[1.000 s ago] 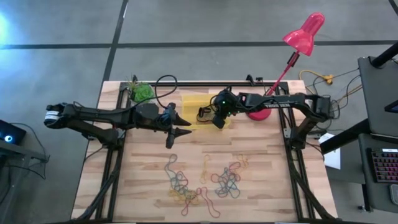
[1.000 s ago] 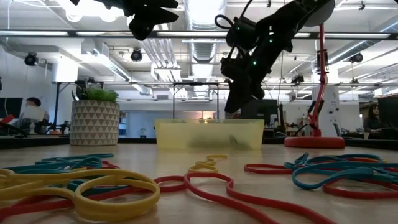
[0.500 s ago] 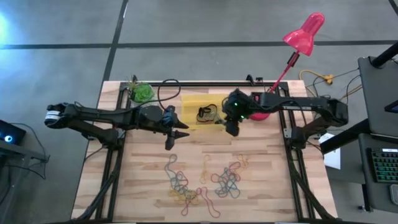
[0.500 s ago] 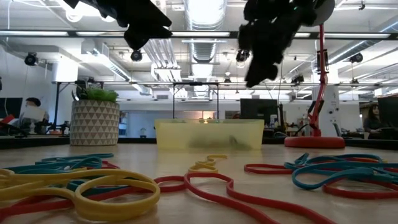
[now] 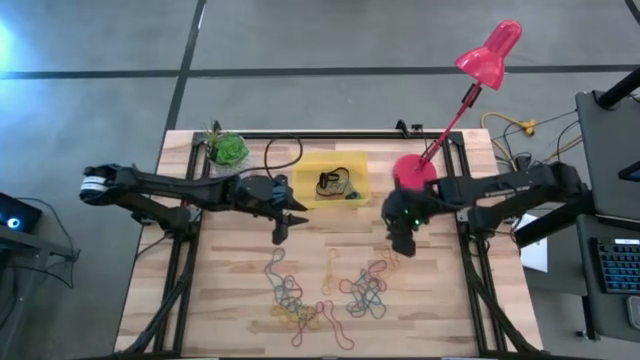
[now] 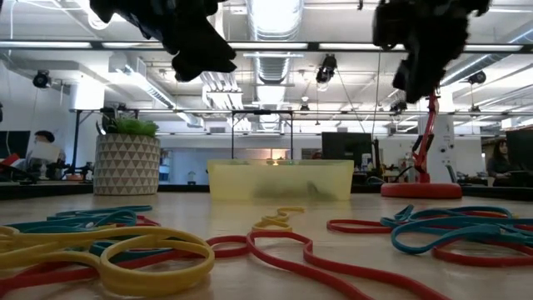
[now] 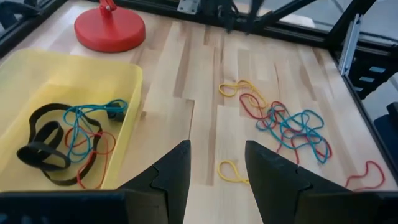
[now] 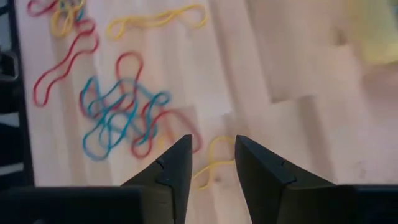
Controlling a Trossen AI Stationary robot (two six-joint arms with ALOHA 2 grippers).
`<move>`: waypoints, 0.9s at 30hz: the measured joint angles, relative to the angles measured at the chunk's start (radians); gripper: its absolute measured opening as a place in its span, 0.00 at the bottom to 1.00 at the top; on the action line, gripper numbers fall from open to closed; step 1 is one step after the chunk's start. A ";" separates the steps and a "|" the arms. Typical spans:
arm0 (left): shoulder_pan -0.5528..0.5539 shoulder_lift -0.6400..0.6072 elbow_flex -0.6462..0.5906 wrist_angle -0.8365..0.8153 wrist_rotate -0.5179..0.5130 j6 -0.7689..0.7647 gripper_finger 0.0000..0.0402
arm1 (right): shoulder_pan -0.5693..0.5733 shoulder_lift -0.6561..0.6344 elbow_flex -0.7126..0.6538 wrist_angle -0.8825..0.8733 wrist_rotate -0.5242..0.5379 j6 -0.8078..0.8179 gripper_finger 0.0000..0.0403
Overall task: Pick and place rubber bands into bin
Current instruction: Put the blue rubber band into the yellow bin
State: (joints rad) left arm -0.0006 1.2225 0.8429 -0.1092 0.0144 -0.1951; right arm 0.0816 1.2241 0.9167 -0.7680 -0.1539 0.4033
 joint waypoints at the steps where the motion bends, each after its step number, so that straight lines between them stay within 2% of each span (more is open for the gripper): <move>1: 0.000 0.004 0.000 -0.002 0.000 0.000 0.34 | 0.023 -0.003 -0.015 0.015 0.001 0.013 0.28; 4: 0.000 0.018 0.000 0.004 0.000 0.001 0.34 | 0.090 -0.003 -0.067 0.070 0.003 0.039 0.30; 11: 0.000 0.020 0.000 0.017 0.000 0.018 0.34 | 0.205 0.063 -0.175 0.324 0.005 0.062 0.32; 19: 0.000 0.020 0.000 0.032 0.000 0.018 0.34 | 0.233 0.223 -0.175 0.374 0.027 0.053 0.29; 27: 0.000 0.019 0.000 0.045 0.000 -0.007 0.34 | 0.235 0.355 -0.171 0.596 0.019 0.049 0.25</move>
State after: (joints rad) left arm -0.0009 1.2419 0.8433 -0.0645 0.0147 -0.2025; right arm 0.3168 1.5788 0.7460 -0.1718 -0.1354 0.4526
